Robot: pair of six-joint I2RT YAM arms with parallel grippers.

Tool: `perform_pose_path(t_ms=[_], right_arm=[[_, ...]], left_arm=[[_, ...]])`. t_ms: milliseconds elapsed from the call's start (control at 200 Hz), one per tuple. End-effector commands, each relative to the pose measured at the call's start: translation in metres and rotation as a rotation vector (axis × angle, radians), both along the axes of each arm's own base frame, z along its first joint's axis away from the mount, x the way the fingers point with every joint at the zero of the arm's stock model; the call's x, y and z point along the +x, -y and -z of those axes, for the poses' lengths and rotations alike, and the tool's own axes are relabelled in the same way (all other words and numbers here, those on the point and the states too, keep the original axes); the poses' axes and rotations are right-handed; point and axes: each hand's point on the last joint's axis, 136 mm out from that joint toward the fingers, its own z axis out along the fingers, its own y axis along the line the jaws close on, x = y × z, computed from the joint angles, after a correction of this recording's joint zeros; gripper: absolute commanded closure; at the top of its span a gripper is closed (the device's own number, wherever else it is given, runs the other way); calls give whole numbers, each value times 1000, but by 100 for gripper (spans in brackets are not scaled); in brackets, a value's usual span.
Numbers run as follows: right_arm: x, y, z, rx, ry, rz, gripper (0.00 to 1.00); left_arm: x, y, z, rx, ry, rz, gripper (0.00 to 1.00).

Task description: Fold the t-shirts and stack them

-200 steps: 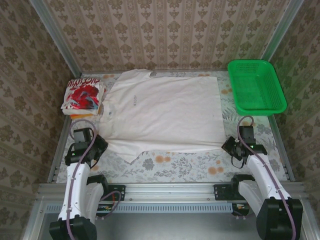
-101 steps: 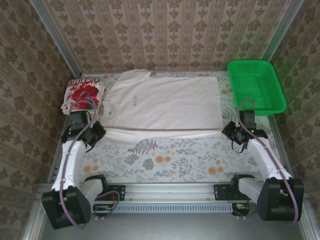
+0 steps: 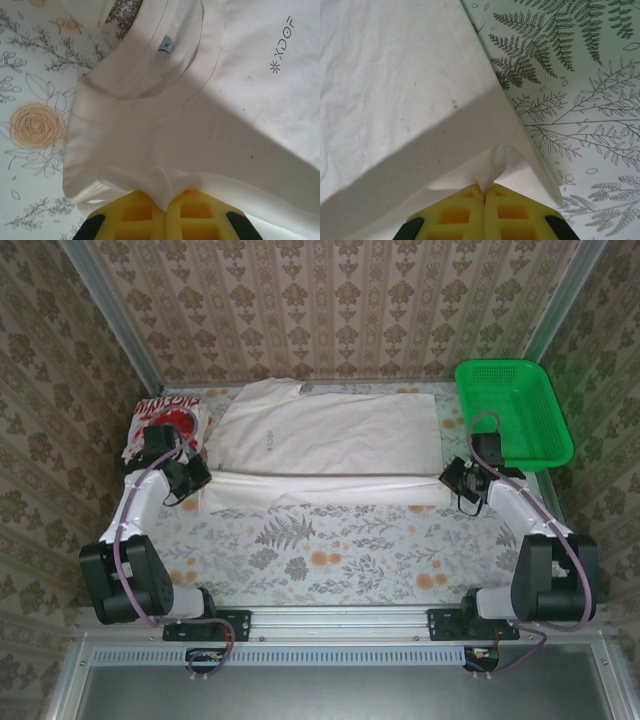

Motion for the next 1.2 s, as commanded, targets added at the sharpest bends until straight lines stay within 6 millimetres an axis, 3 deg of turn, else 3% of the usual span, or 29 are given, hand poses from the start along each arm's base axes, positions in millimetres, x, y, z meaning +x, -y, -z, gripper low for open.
perform_pose_path(t_ms=[0,480,1195], right_arm=[[19,9,-4,-49,23,13,100],[54,11,13,-64,-12,7,100],[88,13,40,-75,-58,-16,100]], left_arm=[[15,-11,-8,54,38,3,100],[54,-9,3,75,22,33,100],[87,-14,30,104,-29,47,100]])
